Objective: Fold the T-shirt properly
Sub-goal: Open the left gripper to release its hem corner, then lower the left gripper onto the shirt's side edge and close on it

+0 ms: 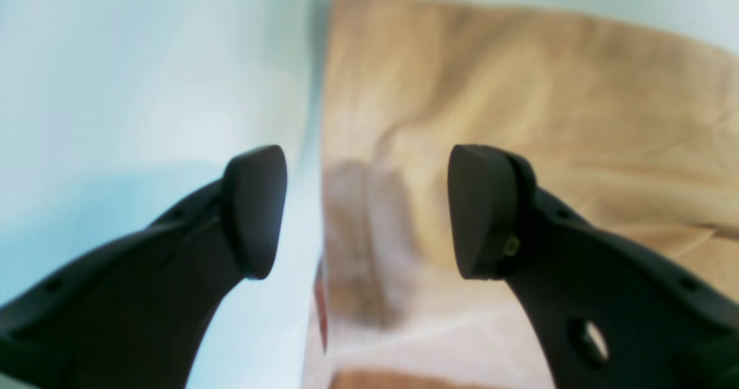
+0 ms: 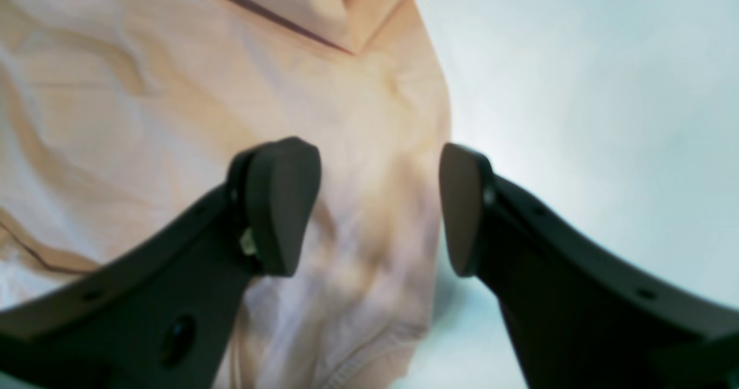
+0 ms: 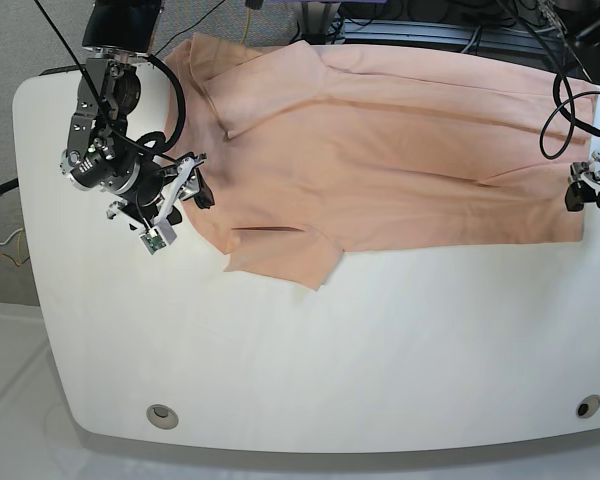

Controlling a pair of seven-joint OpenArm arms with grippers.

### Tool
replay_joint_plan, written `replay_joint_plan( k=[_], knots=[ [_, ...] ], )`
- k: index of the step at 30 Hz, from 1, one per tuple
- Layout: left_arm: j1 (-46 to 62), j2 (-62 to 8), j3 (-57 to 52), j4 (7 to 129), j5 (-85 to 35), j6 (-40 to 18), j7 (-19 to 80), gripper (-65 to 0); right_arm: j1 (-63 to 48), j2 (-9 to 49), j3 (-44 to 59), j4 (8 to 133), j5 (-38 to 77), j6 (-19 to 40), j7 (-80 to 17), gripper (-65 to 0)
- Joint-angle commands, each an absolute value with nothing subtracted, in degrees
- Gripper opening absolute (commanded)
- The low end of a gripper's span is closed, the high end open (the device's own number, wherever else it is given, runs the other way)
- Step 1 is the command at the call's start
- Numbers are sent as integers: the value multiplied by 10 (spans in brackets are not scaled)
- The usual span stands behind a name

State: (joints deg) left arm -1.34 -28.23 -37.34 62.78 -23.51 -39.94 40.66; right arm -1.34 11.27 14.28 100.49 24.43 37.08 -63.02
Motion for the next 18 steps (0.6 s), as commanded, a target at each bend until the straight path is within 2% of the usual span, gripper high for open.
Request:
replay_joint_plan(
  k=[1,12,18],
  knots=[
    [-22,-304,-378,635,-243,-400,393,-247,-5,118,145,1014,254,371,-618,-300],
    [-51,-305,-373,583,-240,-400,364,-247,-6,120,145,1014,254,371,-618,-300],
    [-71,-305,-332,541,-217,-400,326,-247,-7,122,145,1014,254,371,-618,-300]
  ],
)
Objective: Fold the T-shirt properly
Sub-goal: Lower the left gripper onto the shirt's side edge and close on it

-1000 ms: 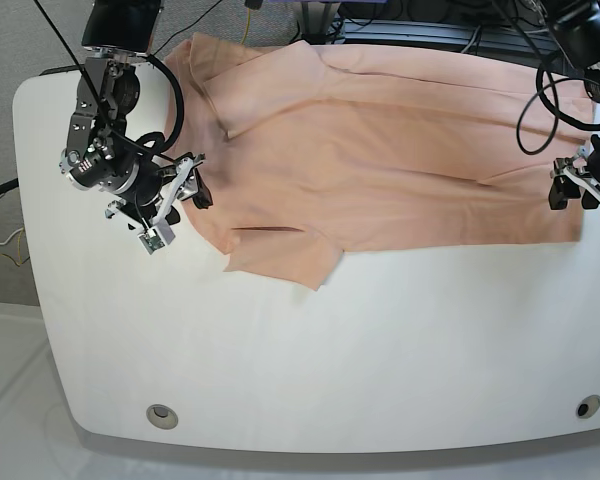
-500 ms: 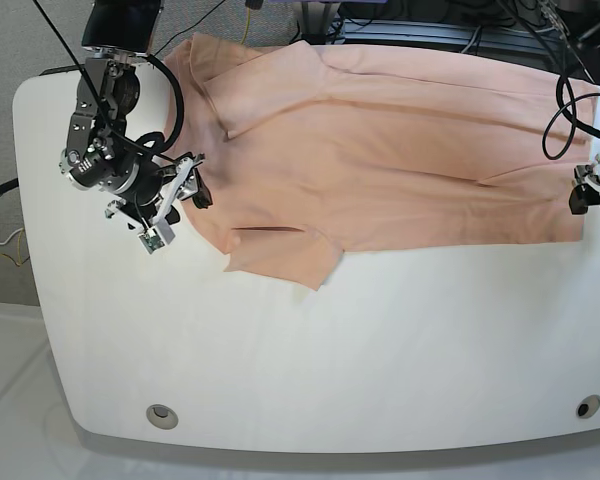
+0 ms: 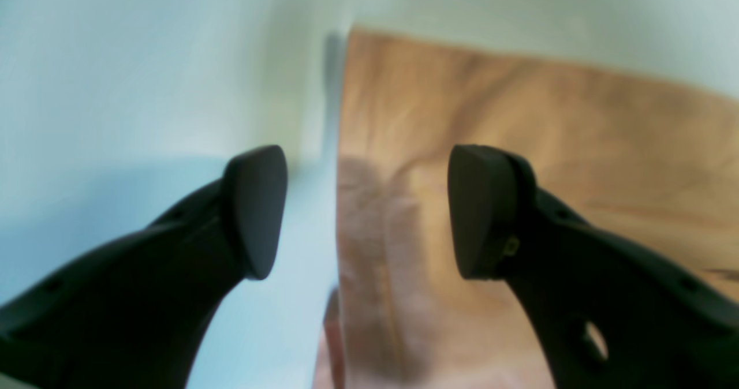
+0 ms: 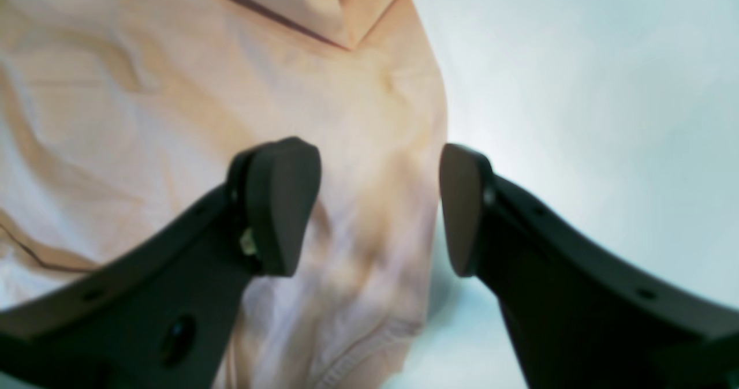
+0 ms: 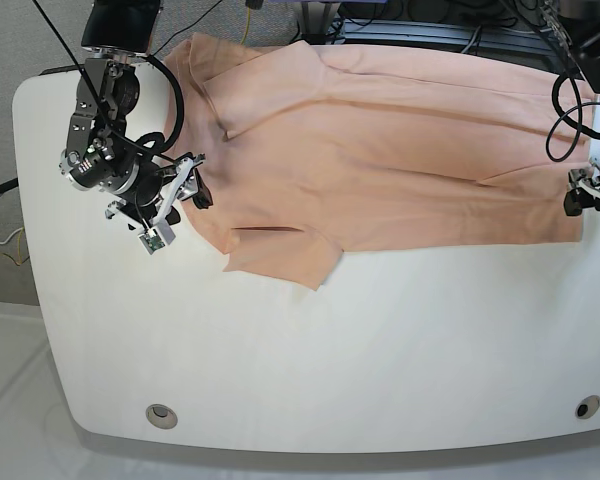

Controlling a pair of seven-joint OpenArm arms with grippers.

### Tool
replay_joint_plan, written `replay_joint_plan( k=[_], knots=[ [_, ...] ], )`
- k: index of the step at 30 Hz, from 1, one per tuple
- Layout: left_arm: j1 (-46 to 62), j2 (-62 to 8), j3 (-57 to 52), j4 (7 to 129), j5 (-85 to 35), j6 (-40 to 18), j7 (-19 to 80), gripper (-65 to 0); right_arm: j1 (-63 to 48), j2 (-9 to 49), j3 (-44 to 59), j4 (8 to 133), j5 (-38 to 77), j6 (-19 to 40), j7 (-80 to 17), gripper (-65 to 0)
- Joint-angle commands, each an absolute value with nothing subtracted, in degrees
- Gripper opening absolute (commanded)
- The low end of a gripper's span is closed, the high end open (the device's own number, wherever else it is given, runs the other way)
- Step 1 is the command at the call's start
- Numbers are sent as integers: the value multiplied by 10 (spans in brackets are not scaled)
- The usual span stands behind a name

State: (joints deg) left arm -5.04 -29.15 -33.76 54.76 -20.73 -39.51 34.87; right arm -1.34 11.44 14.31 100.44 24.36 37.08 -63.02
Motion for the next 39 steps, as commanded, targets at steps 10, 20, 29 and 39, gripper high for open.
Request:
replay_joint_plan(
  k=[10,20,29,39],
  knots=[
    [-101,-305,-324,450,-212,-400,274,-247,-7,123,145,1014,254,371,-618,-300],
    [-105,-305,-301,433,-212,-400,247,-247,-7,123,145,1014,254,371,-618,-300],
    [-105,-301,-301,433,-212,-400,233,-247,-7,124,145,1014,254,371,-618,-300],
    [-105,-276,-288,433,-211,-400,233,-247,-8,124,145,1014,254,371,-618,-300]
  ],
)
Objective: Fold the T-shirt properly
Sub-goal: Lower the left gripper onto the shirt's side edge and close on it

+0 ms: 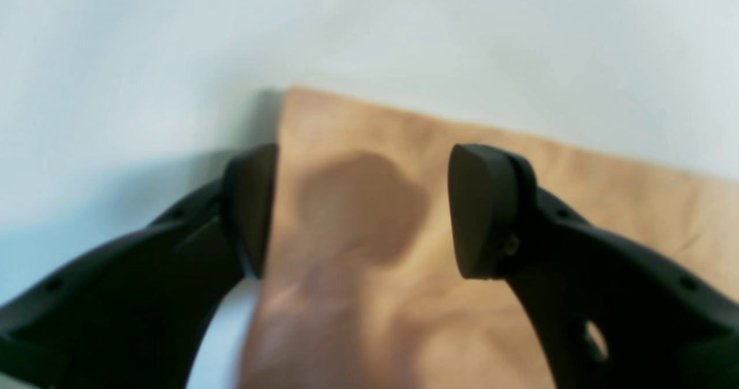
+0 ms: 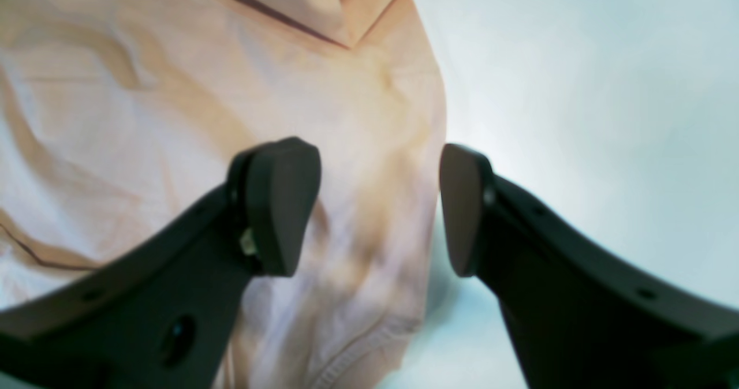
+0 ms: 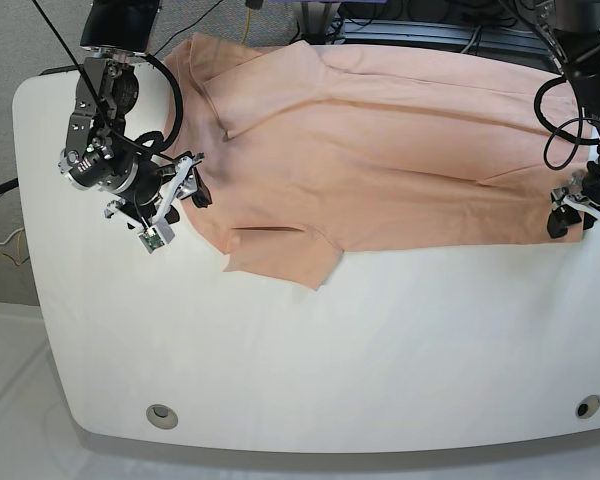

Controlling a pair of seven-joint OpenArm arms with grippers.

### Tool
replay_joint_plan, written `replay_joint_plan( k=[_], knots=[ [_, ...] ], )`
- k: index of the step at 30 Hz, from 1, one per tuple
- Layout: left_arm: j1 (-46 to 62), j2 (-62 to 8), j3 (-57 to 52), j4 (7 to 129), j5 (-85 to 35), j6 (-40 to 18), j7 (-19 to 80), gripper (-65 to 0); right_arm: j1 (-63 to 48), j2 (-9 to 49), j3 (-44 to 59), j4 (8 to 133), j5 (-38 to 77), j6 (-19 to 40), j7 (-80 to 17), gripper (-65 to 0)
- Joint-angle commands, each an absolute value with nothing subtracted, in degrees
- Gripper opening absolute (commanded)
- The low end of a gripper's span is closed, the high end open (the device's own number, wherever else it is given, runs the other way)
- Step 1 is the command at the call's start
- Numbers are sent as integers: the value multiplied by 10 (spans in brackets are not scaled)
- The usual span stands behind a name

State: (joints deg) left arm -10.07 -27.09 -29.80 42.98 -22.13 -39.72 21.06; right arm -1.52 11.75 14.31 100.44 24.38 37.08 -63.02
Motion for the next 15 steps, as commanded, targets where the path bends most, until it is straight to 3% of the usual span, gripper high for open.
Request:
replay_joint_plan(
  k=[1,15],
  knots=[
    [-105,-274,-280,433,-212,-400,233,-247,-8,124,145,1014,254,371,-618,-300],
    [-103,-248,-249,436,-213,-400,233,-258,-9,124,145,1014,254,371,-618,-300]
  ],
)
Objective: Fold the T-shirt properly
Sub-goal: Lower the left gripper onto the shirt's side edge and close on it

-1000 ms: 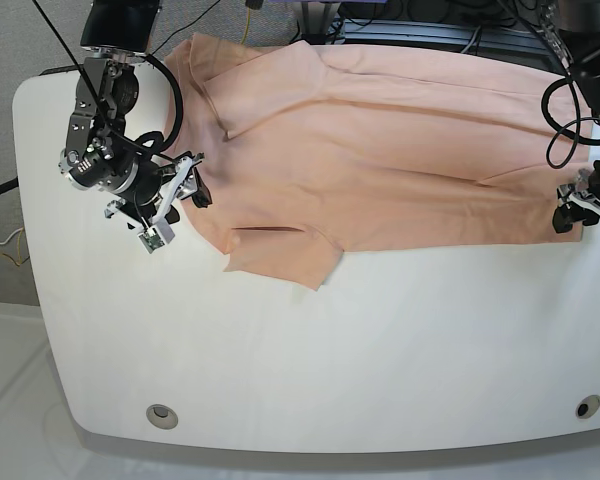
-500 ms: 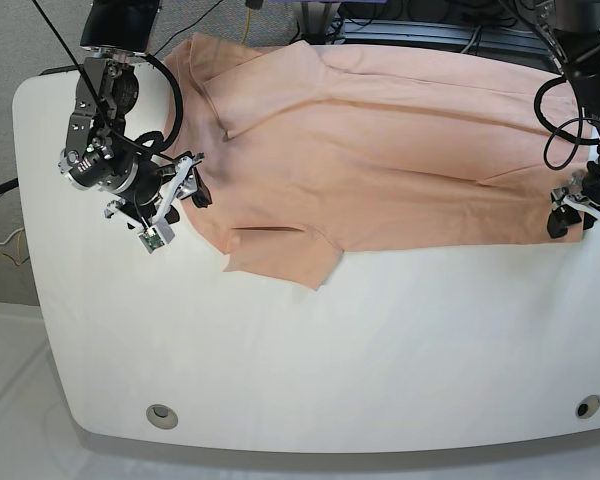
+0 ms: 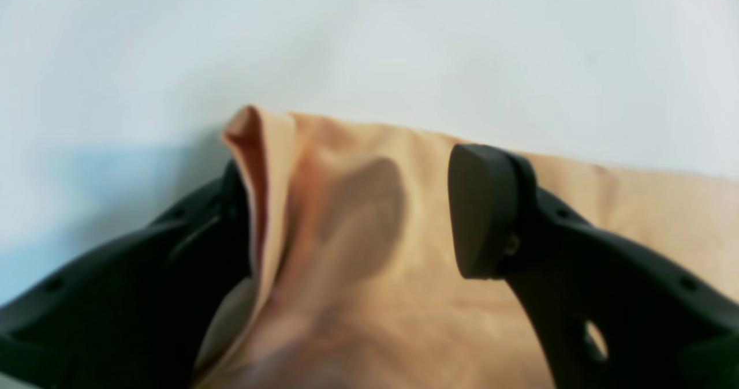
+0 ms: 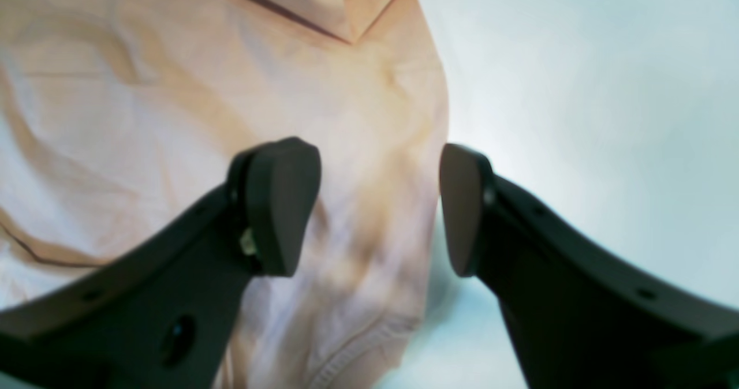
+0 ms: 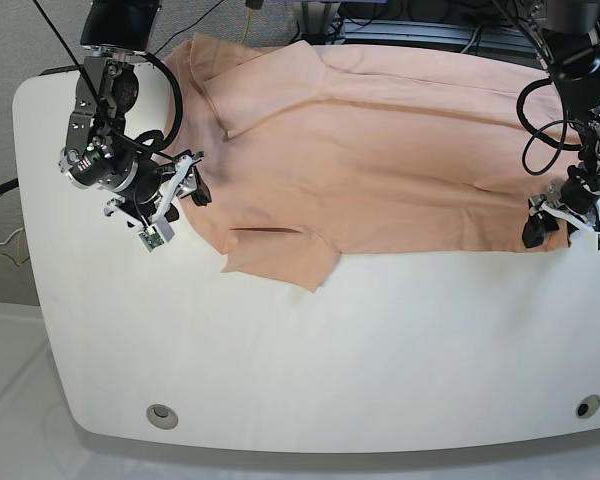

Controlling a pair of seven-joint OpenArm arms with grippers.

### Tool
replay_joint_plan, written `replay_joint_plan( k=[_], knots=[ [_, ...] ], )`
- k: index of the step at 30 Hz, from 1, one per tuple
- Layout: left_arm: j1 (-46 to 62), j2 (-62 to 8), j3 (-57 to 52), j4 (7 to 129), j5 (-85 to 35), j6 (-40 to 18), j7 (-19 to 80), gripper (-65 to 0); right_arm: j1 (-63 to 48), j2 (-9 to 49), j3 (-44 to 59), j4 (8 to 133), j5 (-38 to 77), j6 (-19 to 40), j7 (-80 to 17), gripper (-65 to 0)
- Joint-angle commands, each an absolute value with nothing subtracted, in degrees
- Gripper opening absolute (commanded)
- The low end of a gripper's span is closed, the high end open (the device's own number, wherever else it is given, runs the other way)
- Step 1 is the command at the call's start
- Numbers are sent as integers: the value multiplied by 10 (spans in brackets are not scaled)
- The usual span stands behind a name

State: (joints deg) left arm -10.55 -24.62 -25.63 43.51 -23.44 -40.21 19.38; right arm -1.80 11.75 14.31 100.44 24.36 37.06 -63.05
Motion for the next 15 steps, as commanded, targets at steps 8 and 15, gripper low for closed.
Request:
replay_joint_plan(
  k=[8,15],
  knots=[
    [-102,-250,-241,437,-213,-397,233,-650,-9,124,145,1014,254,371,-618,-300],
    [-101,-253,-242,437,-212,-363,234,-623,-9,123,145,1014,253,371,-618,-300]
  ],
)
